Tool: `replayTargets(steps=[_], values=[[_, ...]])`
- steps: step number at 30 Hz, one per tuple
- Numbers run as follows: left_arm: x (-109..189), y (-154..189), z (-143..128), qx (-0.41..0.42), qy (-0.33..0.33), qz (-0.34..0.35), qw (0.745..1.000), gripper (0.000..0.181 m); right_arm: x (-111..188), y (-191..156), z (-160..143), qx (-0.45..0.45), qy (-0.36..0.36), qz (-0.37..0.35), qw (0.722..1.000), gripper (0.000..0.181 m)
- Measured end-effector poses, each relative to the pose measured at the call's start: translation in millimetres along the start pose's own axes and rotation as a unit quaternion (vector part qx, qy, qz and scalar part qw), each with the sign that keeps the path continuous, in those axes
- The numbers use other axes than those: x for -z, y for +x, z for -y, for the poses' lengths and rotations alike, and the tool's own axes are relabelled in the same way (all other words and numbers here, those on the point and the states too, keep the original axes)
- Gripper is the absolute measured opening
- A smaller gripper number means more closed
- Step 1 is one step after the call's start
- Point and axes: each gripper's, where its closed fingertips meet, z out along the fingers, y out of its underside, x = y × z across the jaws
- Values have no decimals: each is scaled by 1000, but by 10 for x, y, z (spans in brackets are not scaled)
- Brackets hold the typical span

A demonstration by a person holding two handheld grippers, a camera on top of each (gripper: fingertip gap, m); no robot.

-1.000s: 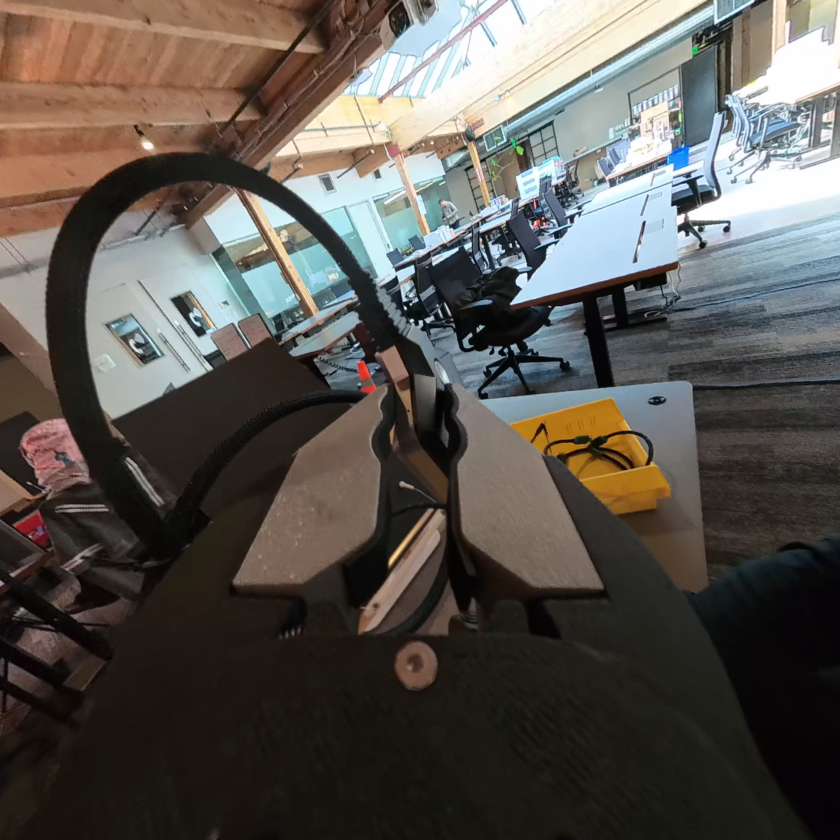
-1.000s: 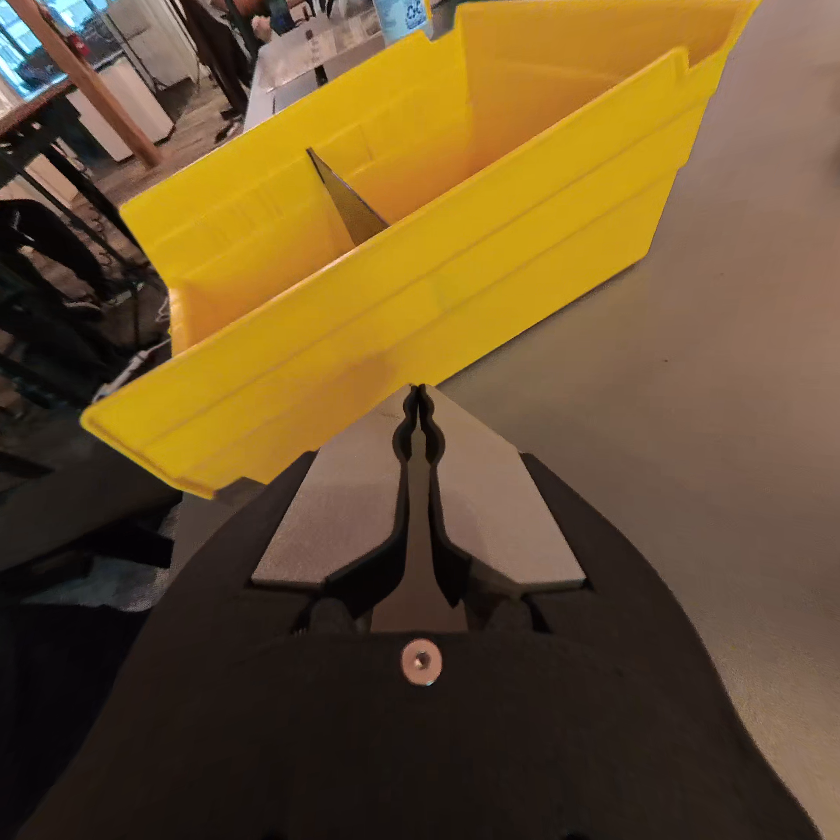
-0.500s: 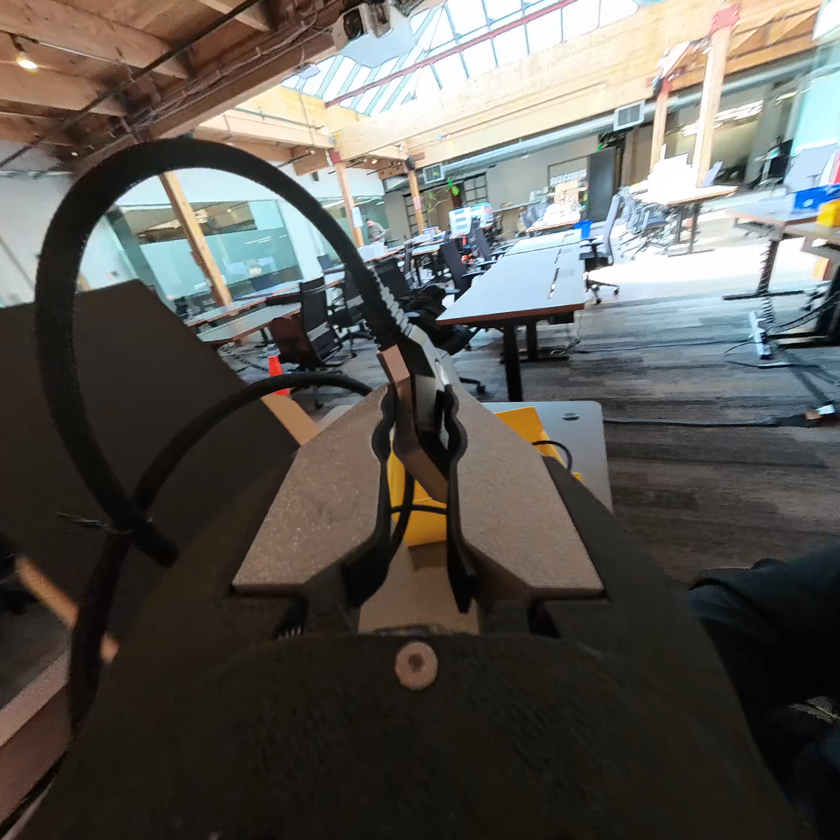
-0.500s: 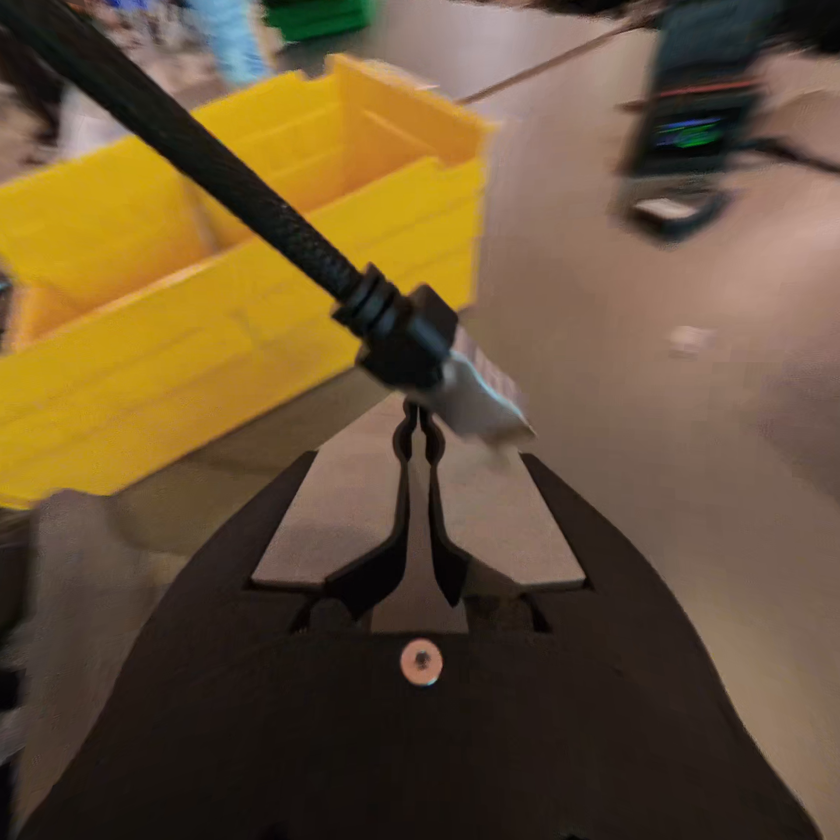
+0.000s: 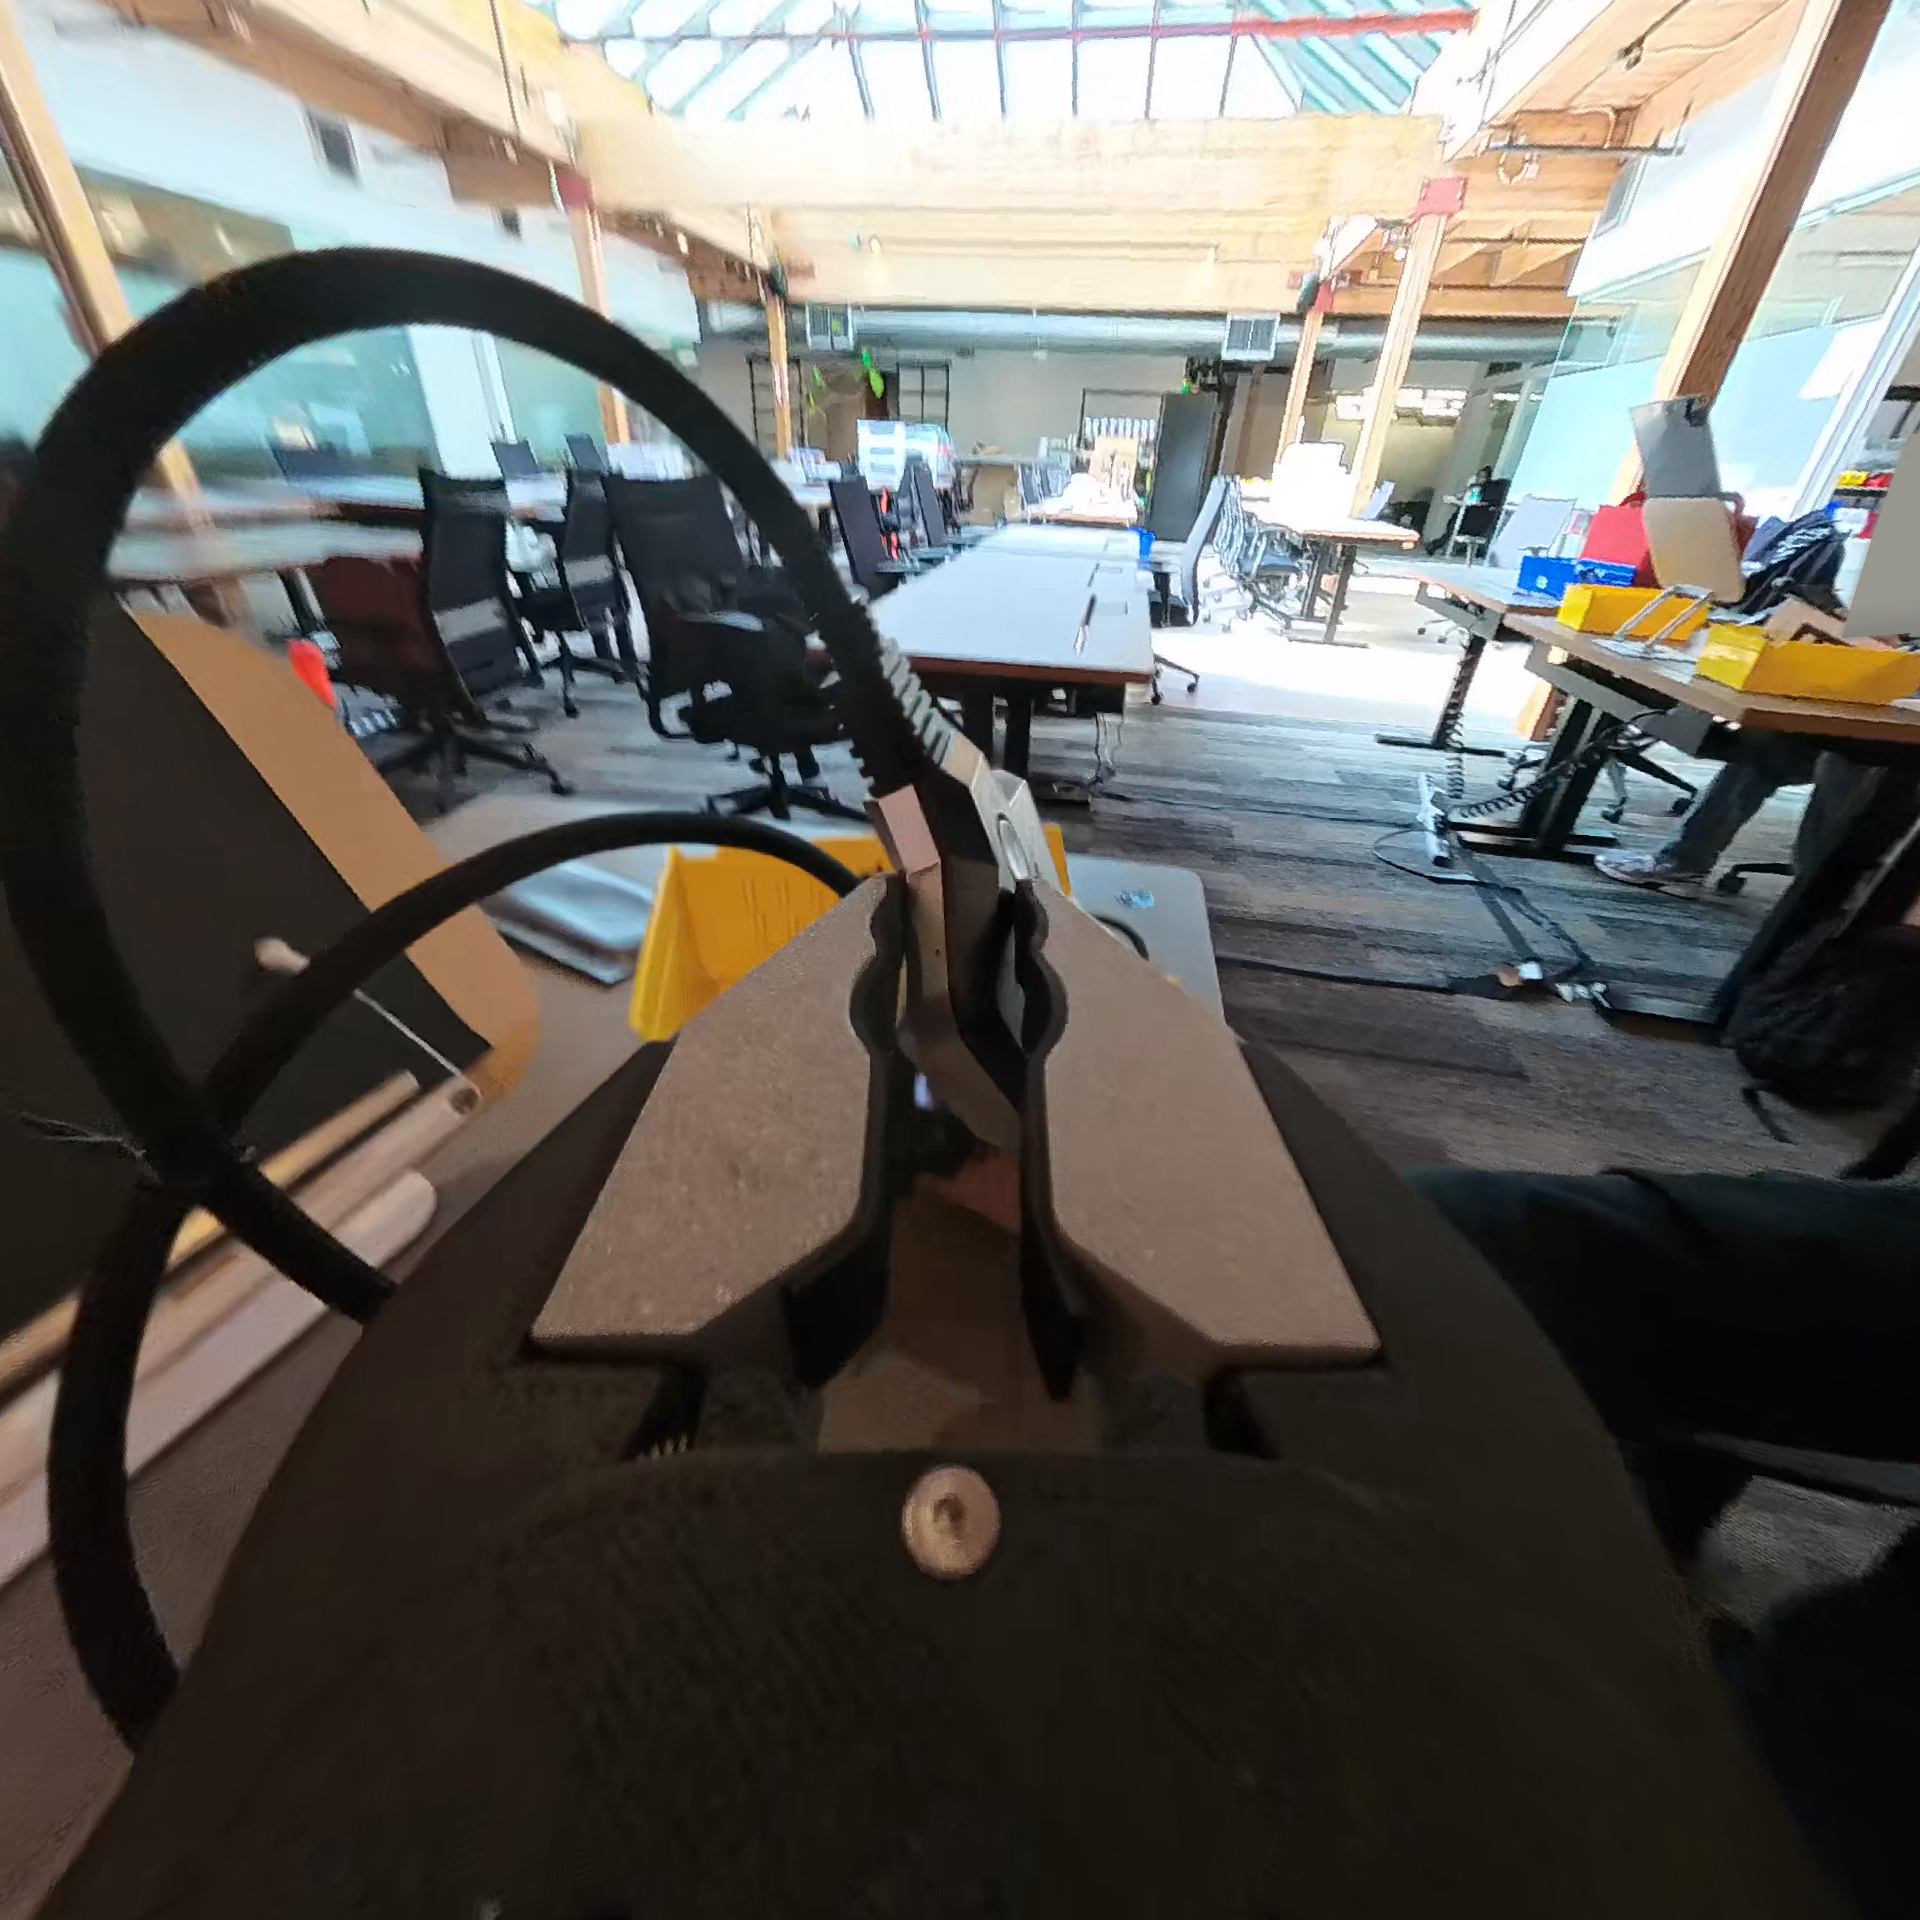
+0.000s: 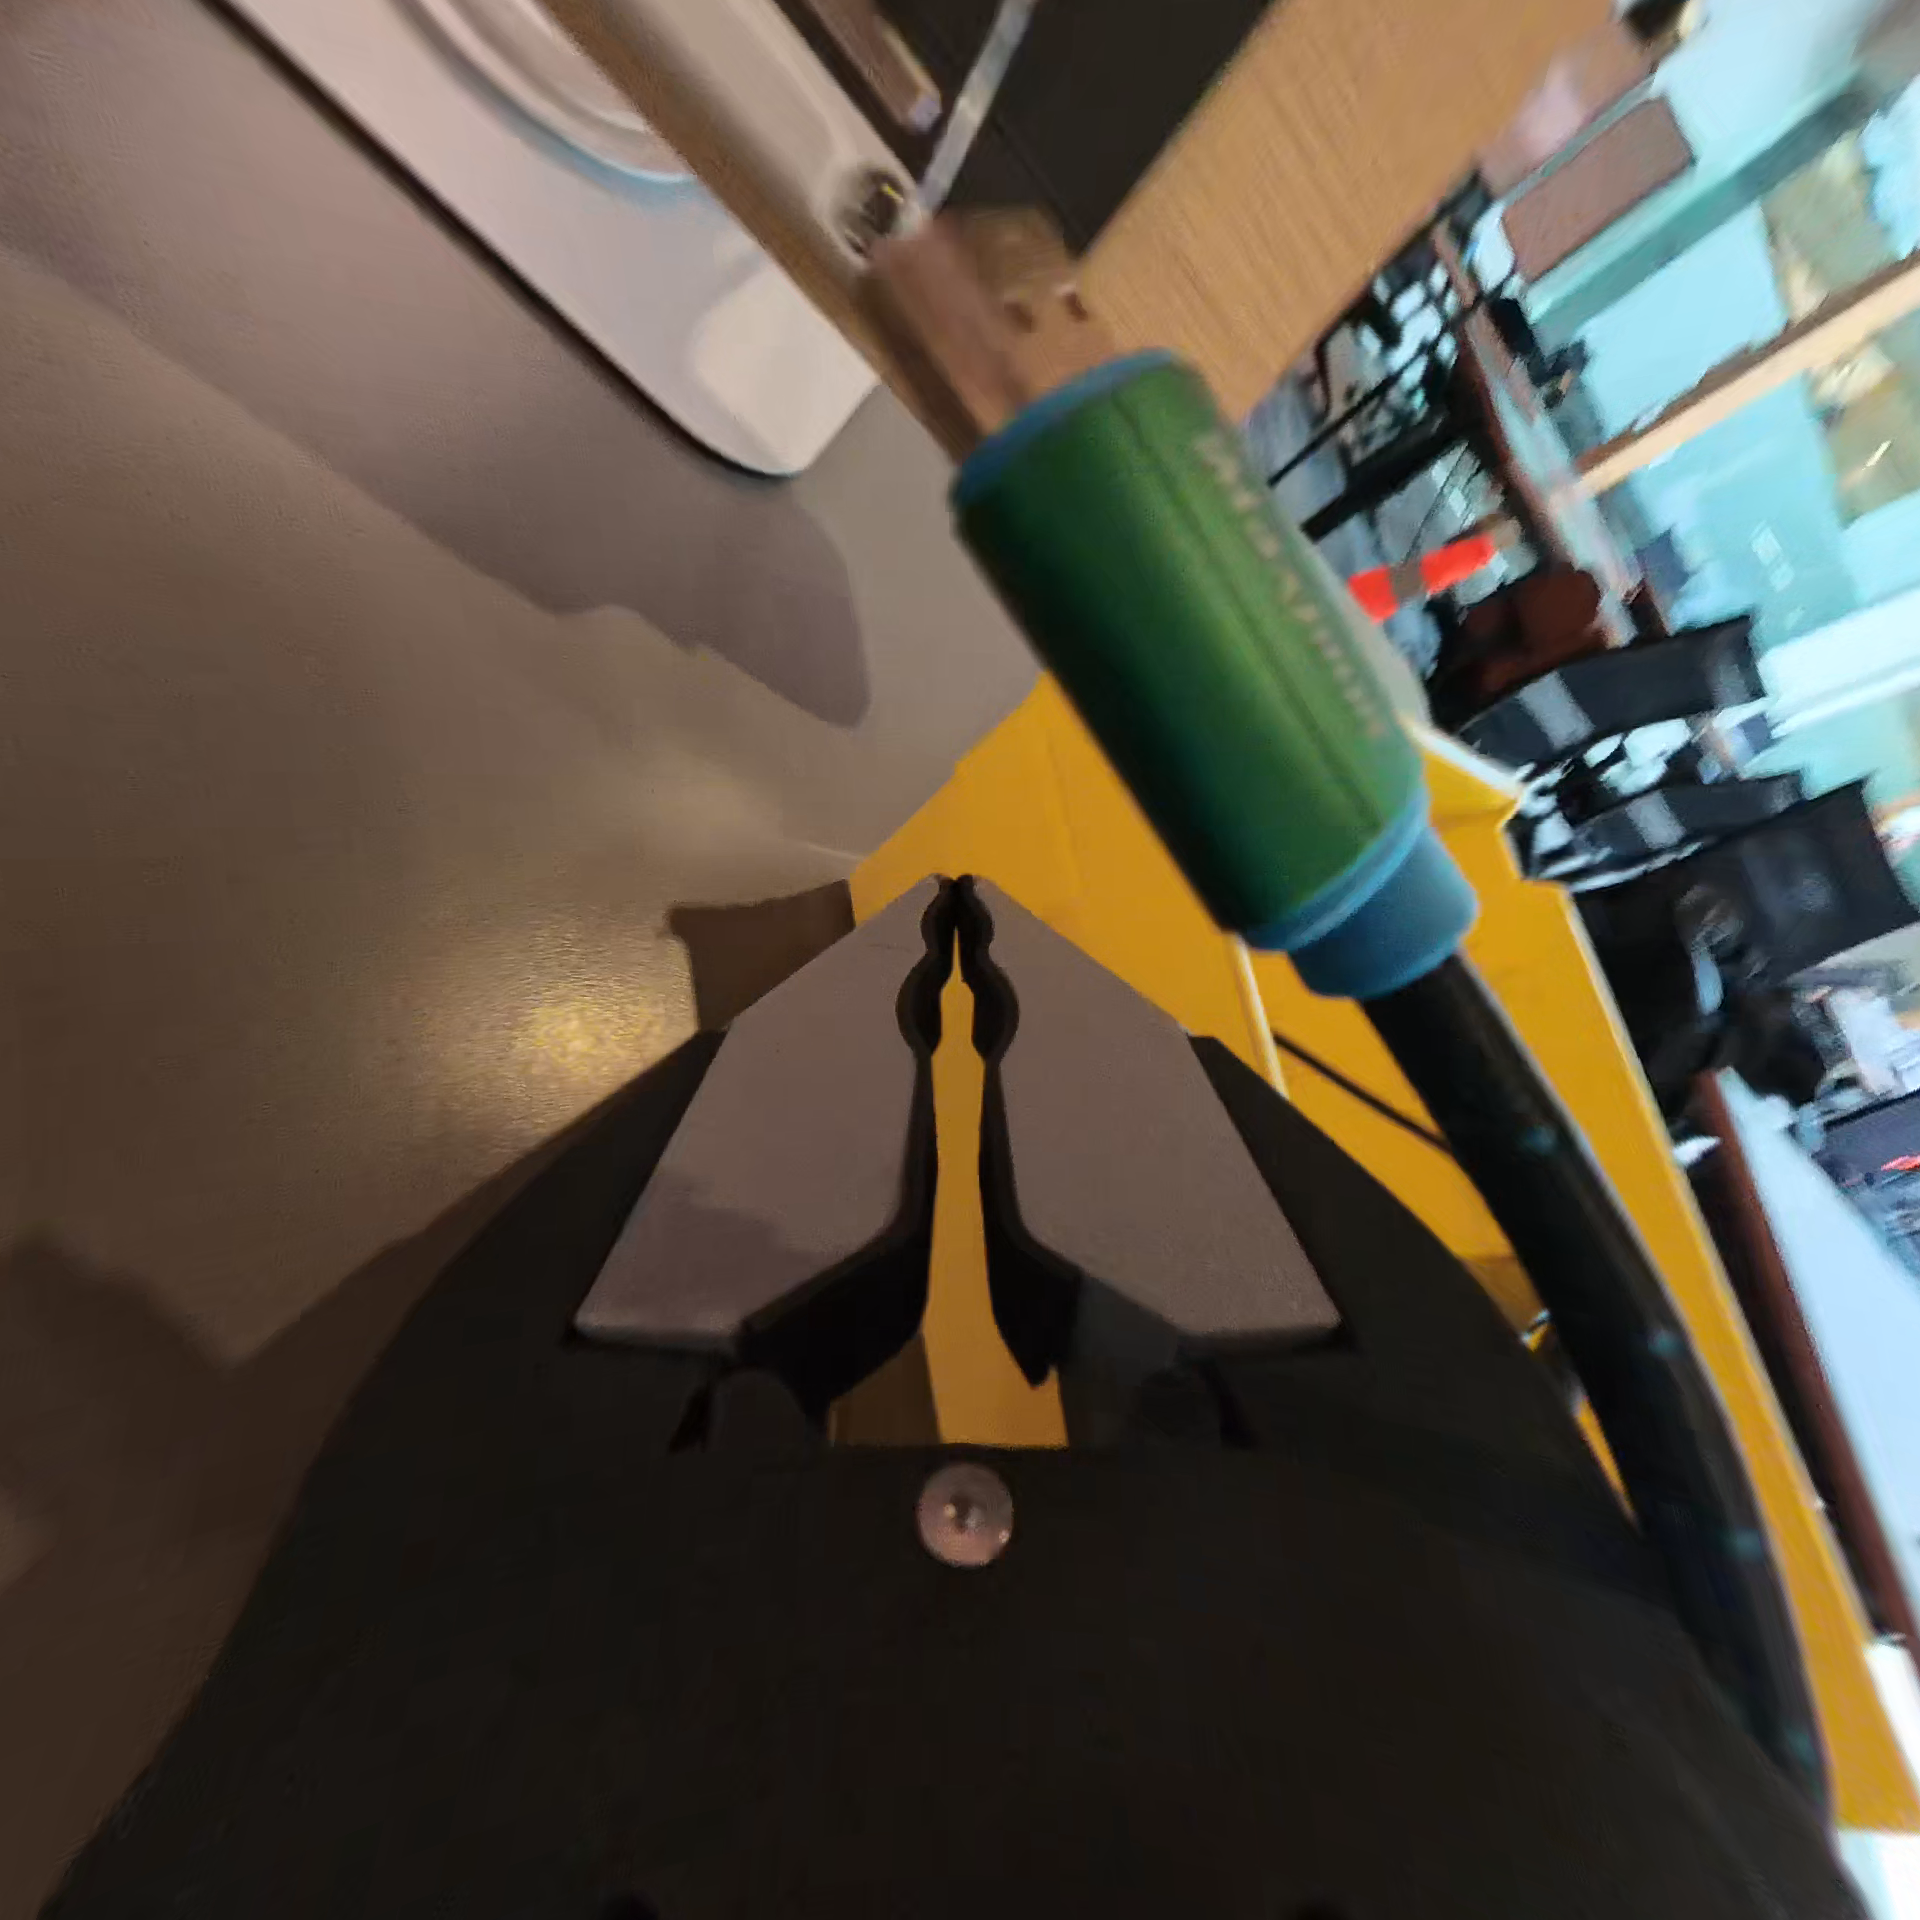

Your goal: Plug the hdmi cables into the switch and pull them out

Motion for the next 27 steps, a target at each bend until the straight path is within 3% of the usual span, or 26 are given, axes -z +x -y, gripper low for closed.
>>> replayTargets(steps=[4,8,10,14,16,19,20,22,27], values=[[-8,-259,-437,71,-52,4,996,18,64,-152,79,-80,60,99,990,0],[93,-594,-888,177,-72,-7,982,18,373,-376,445,-106,182,219,953,0],[157,-737,-1103,231,-65,-18,971,18,624,-509,652,-87,254,276,923,0],[335,-918,-1457,310,-21,-56,949,18,898,-767,775,-46,298,338,892,0],[389,-978,-1485,362,-10,-76,929,18,999,-936,795,-29,301,381,874,0],[335,-909,-1532,347,-16,-95,933,18,1076,-1045,858,-6,313,388,867,0],[292,-879,-1583,349,-28,-95,932,18,1123,-1137,833,4,308,414,856,22],[238,-829,-1591,339,-37,-94,935,18,1222,-1290,793,-1,292,477,829,44],[240,-760,-1570,284,-54,-85,953,18,1287,-1217,820,-44,302,499,811,47]])
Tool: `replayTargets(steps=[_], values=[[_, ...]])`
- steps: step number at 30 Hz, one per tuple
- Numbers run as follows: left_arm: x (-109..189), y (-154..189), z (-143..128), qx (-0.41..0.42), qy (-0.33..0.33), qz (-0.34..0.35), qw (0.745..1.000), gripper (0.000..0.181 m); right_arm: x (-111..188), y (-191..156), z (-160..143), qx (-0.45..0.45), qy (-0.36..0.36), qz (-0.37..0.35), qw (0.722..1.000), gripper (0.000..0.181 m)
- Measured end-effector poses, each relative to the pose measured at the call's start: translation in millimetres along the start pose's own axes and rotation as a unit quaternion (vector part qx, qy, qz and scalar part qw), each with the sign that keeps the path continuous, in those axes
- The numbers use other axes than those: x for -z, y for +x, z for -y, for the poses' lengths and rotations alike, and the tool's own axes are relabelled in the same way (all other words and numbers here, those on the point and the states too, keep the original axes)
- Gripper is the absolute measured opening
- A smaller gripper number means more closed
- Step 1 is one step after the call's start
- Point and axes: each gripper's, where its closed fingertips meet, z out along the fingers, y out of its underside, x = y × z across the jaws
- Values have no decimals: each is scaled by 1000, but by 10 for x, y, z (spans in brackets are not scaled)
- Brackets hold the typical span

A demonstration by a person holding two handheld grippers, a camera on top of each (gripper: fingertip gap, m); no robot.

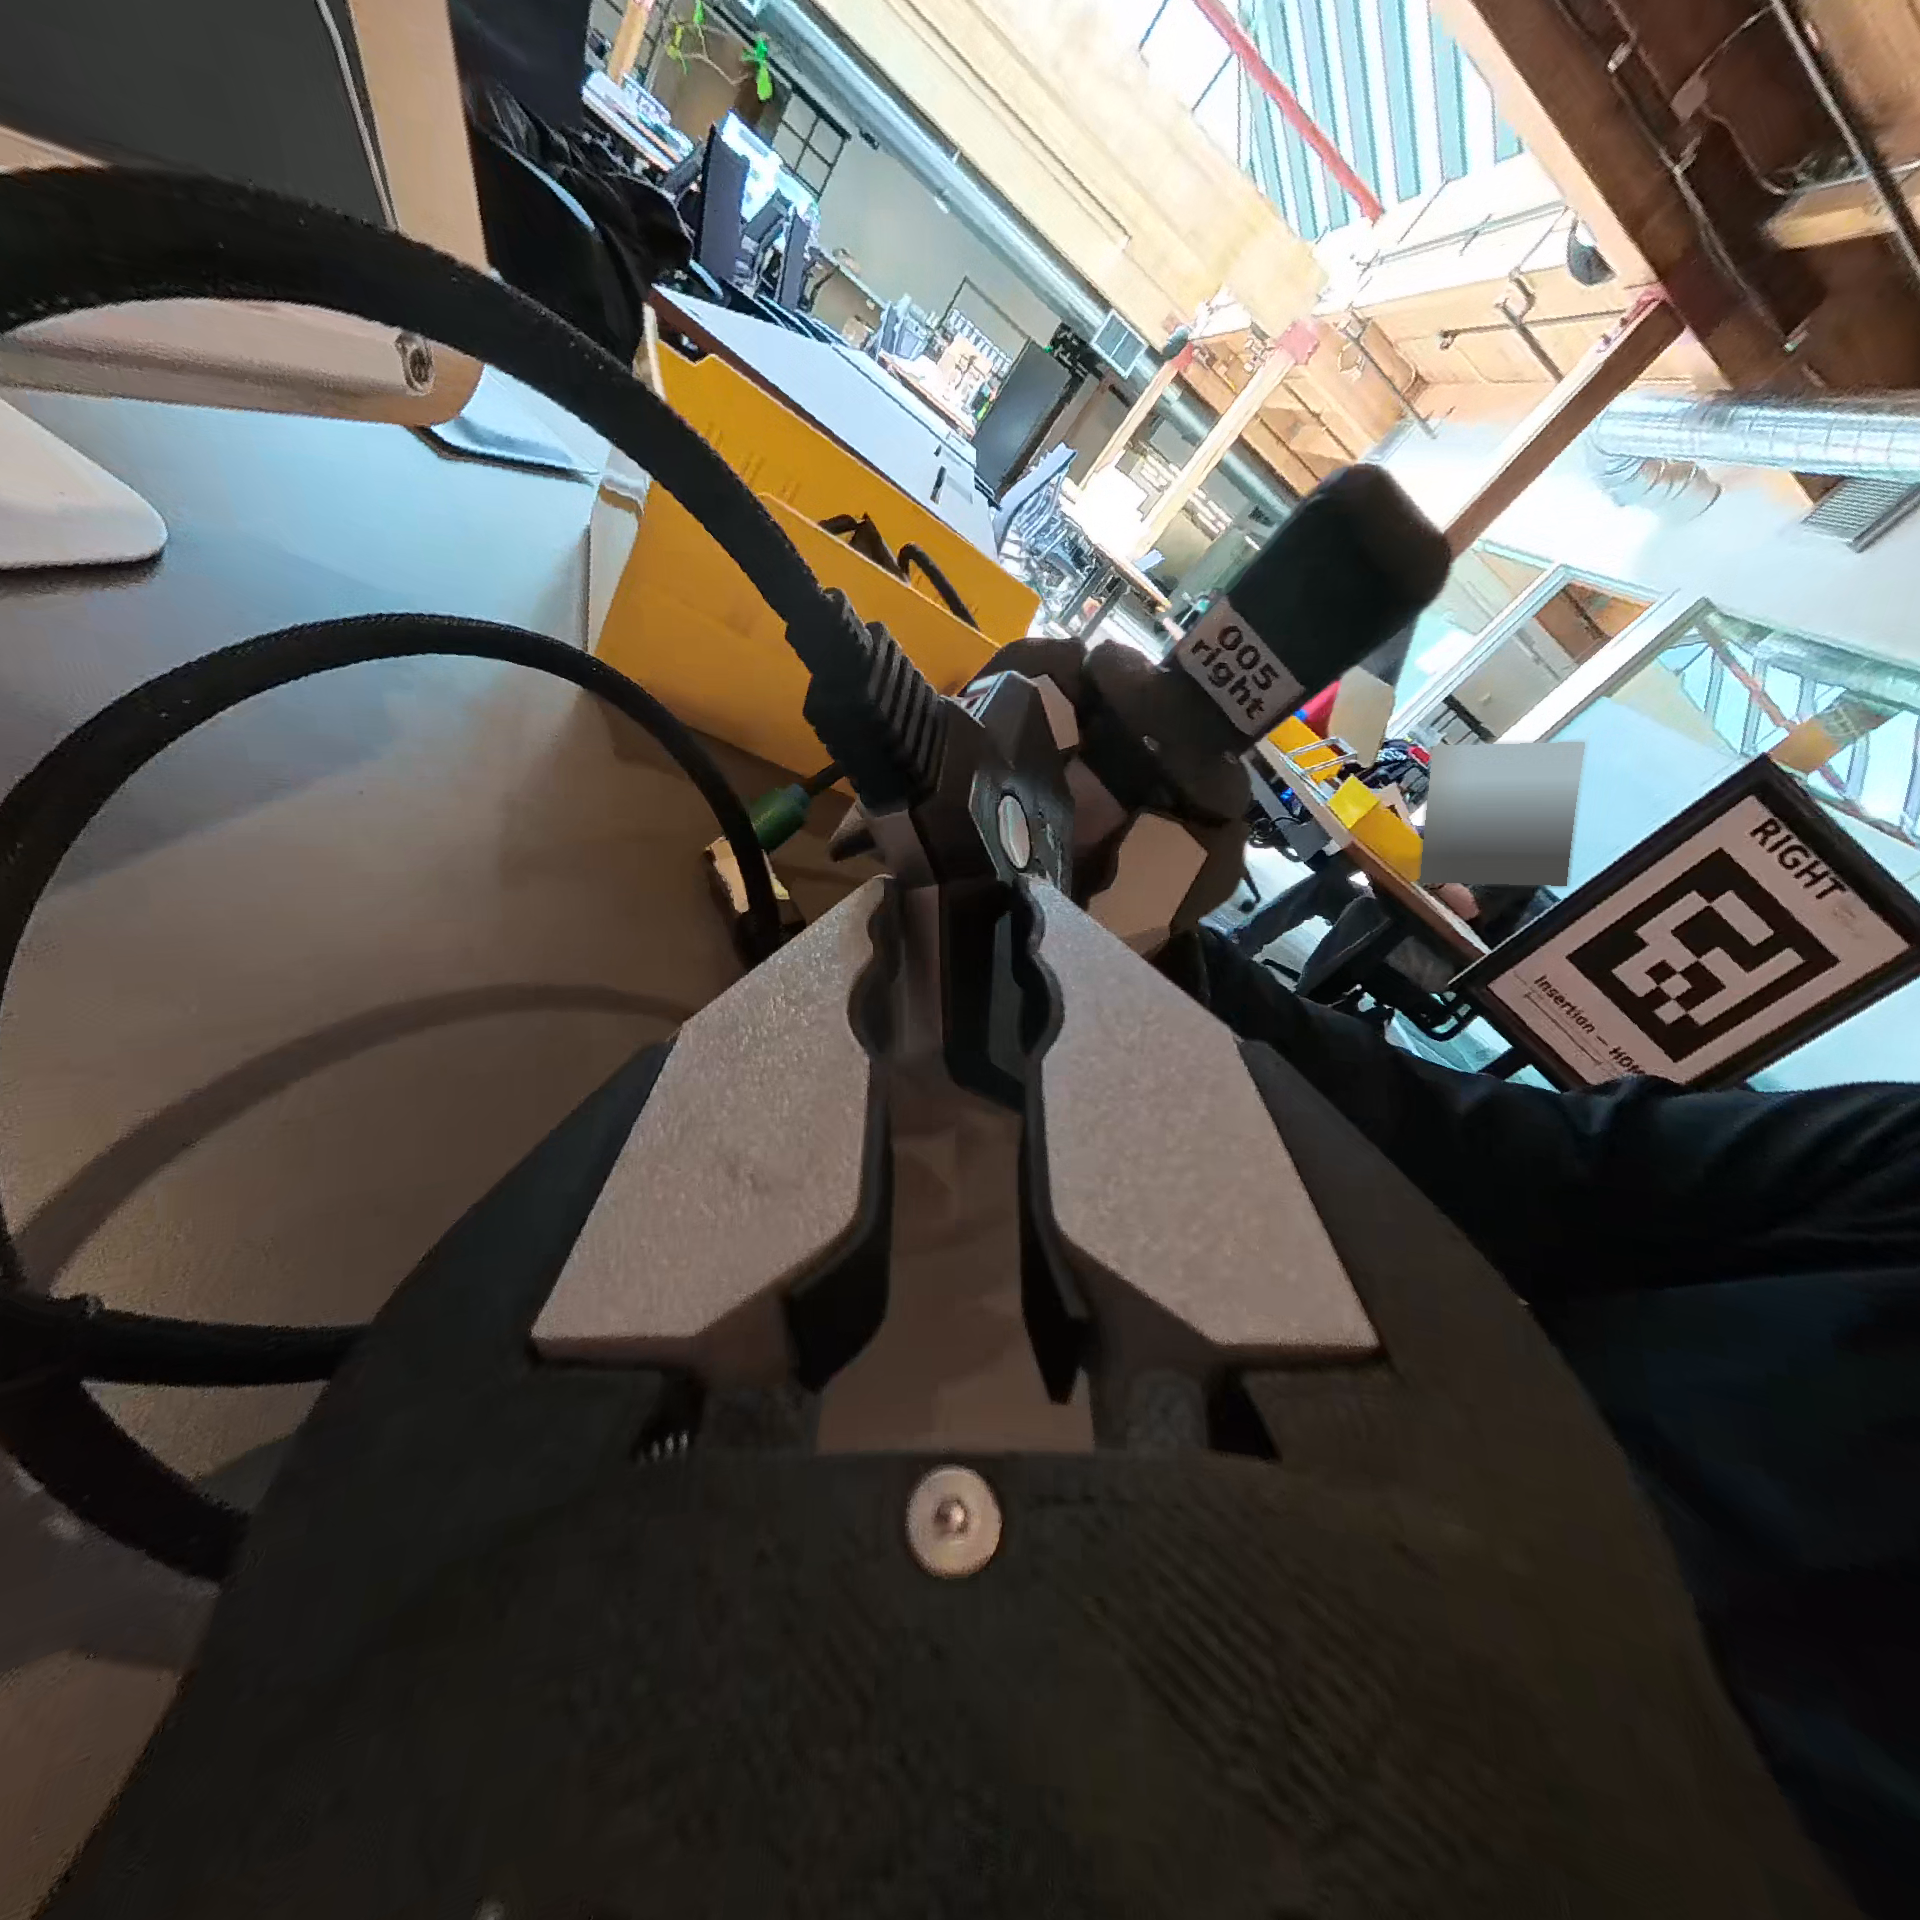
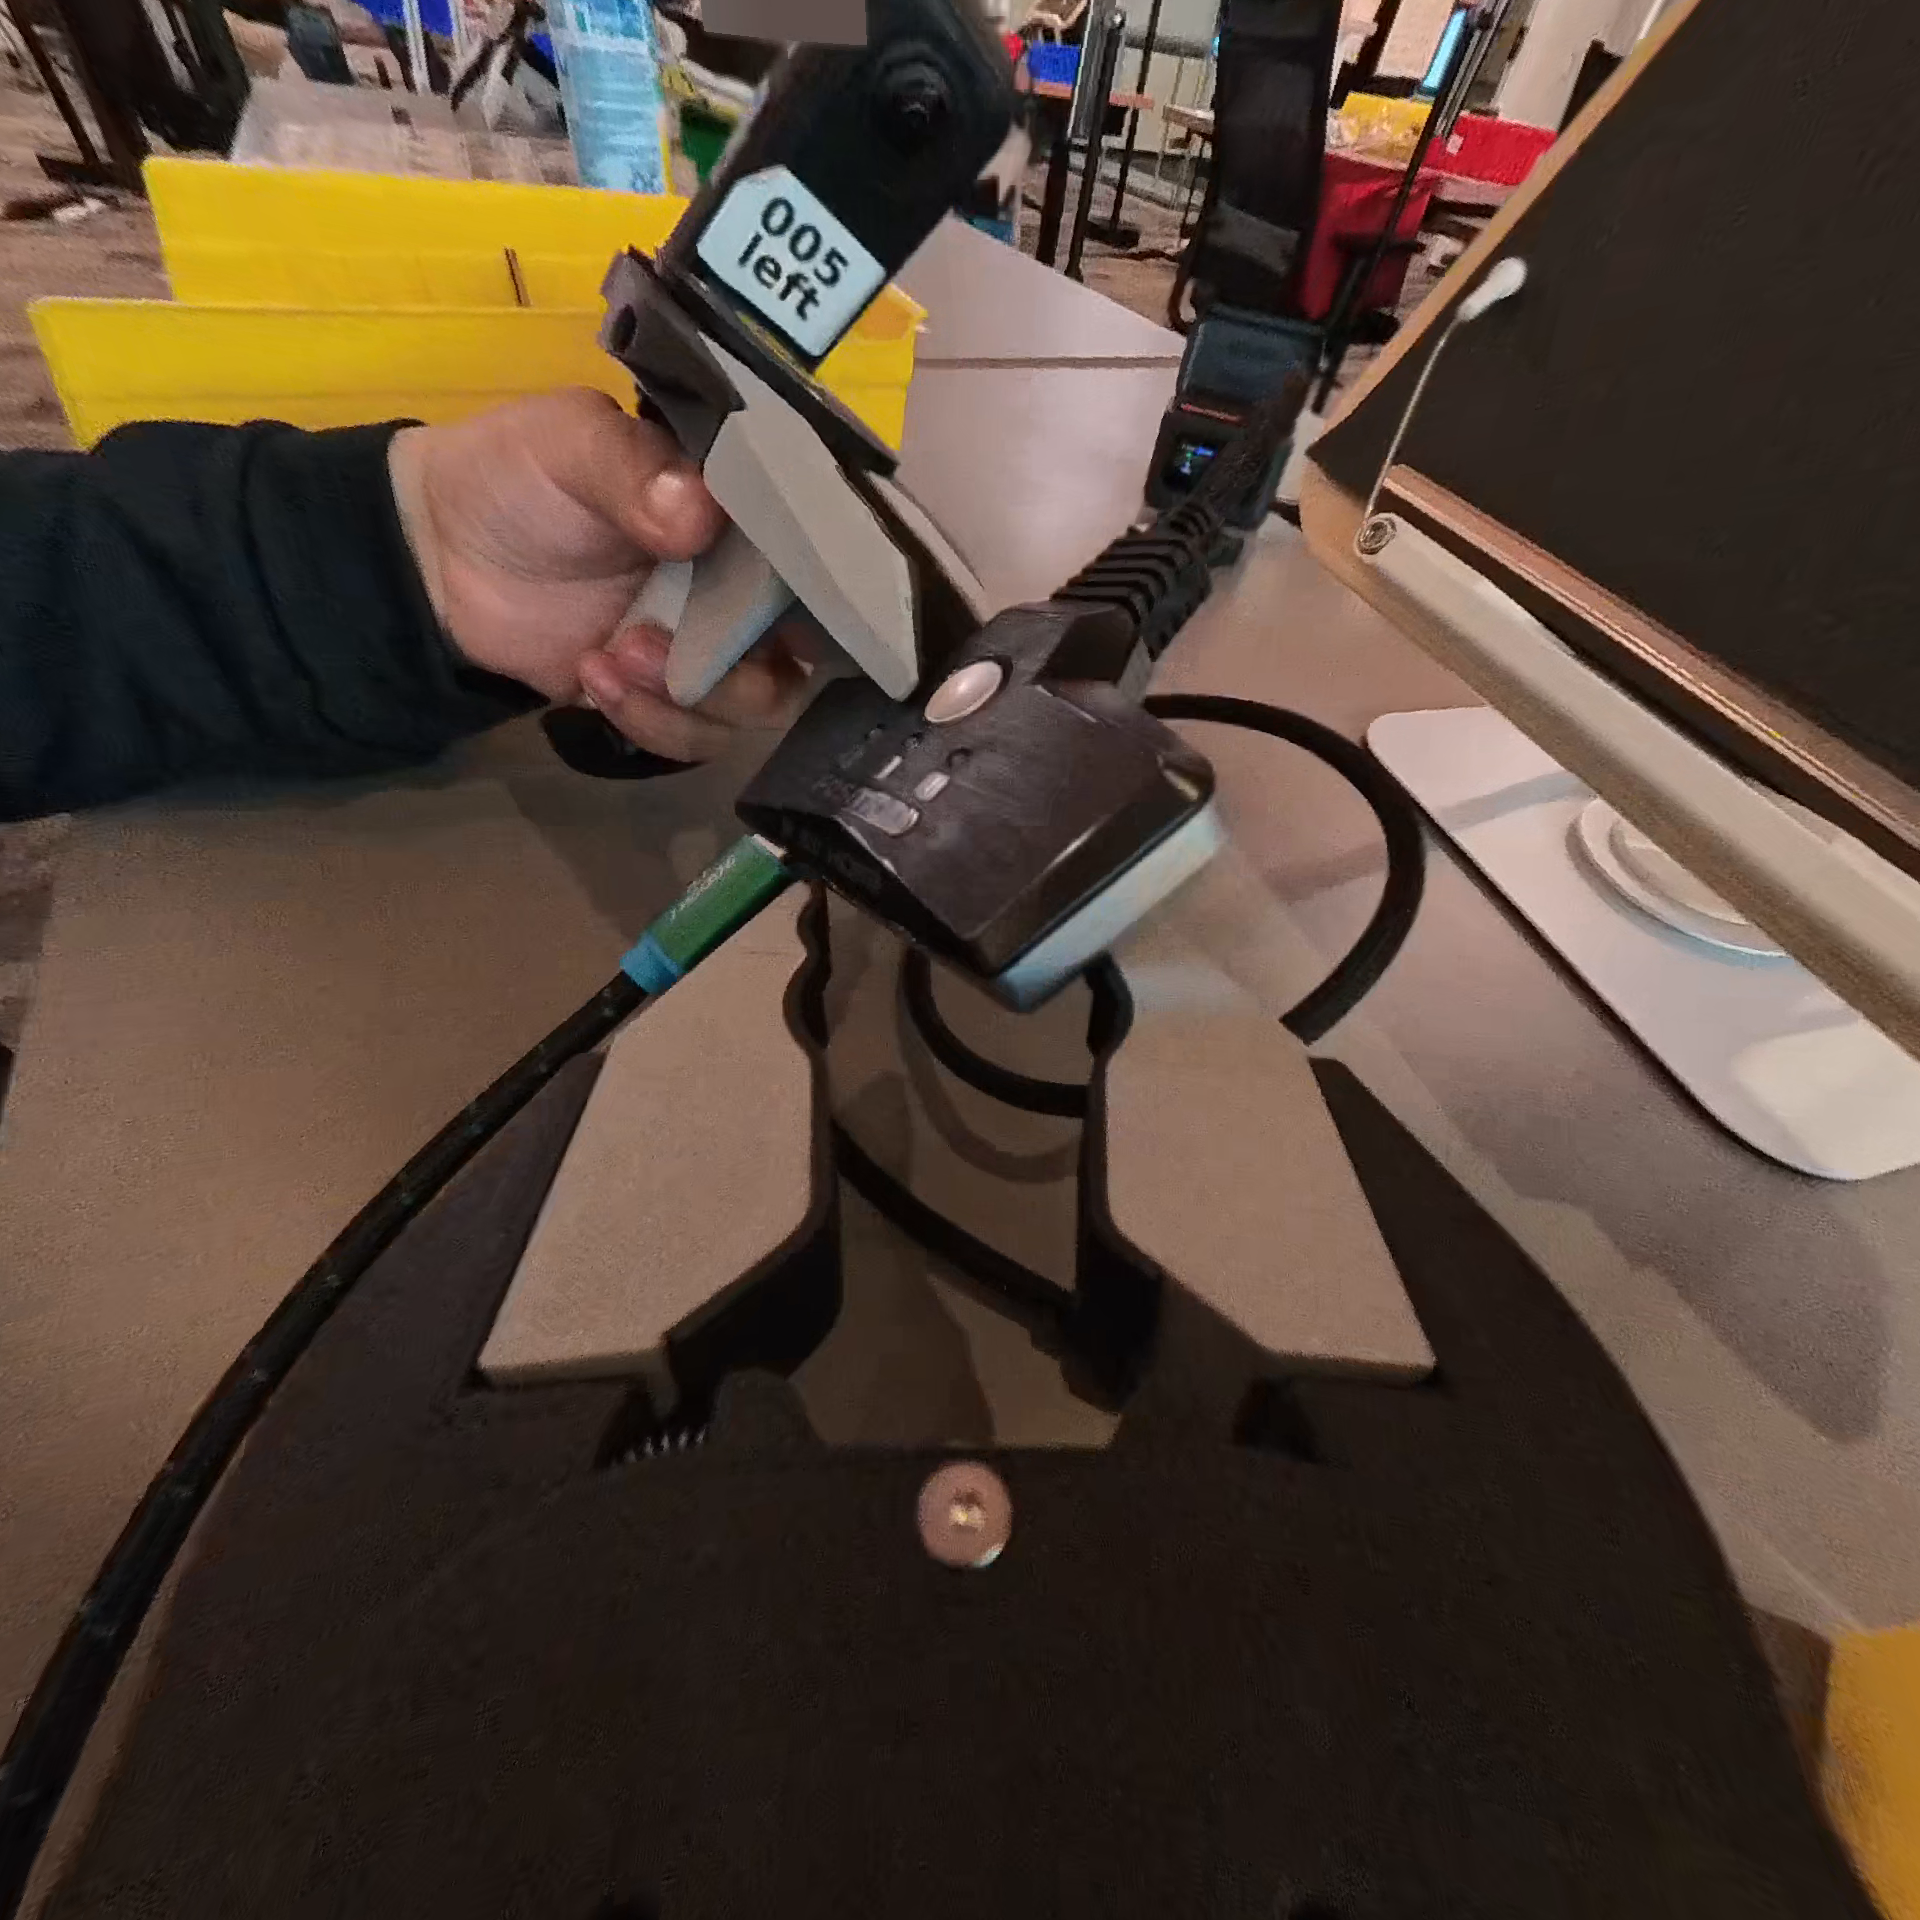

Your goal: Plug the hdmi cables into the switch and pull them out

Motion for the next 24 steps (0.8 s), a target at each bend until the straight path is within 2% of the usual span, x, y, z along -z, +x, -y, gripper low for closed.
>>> replayTargets(steps=[3,8,11,17,21,24], values=[[30,6,37,-1,8,-3,1000,18,60,14,111,-35,40,15,999,50],[-1,32,-30,-3,-14,-9,1000,18,200,44,313,-64,127,52,988,51],[-66,70,-113,-19,-41,-8,999,18,277,56,485,-84,185,66,977,70],[-132,80,-165,-26,-51,-13,998,18,213,-63,451,-89,169,109,976,54],[-108,95,-150,-23,-45,-24,998,18,198,-80,447,-81,169,107,977,57],[-120,109,-141,-17,-35,-39,998,18,198,-50,459,-76,181,91,976,49]])
